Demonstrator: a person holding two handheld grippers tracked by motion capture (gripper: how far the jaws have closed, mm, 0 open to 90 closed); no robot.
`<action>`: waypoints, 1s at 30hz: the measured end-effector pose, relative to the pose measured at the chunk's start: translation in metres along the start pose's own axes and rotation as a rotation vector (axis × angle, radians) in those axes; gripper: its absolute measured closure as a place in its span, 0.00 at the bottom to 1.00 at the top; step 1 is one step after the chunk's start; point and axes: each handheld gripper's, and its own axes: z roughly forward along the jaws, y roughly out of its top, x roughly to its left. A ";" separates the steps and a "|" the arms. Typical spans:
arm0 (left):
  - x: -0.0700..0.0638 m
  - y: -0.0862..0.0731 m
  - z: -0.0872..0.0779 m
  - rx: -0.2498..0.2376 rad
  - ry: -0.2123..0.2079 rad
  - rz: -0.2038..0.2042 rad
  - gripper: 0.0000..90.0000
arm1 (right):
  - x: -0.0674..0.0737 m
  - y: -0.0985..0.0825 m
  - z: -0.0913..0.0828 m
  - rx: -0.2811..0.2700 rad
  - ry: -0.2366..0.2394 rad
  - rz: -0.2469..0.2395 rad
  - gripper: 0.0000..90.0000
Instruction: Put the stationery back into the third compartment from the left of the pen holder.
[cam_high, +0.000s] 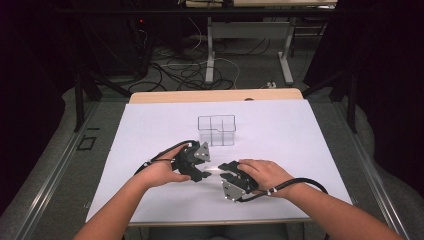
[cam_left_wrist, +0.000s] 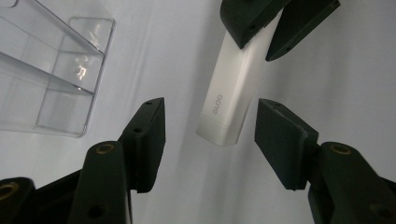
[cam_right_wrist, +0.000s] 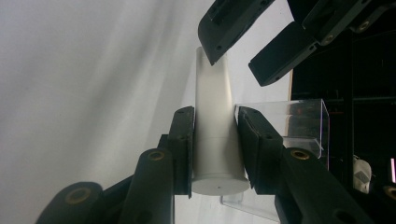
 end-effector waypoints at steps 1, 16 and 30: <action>0.000 0.001 0.000 0.006 -0.002 0.002 0.48 | 0.000 0.000 0.000 0.001 -0.002 0.001 0.74; -0.003 0.010 0.011 0.016 -0.028 0.016 0.50 | 0.001 0.002 0.000 -0.001 0.009 -0.009 0.74; -0.006 0.019 0.021 0.066 -0.047 0.069 0.56 | 0.002 0.005 0.001 0.004 0.016 -0.015 0.74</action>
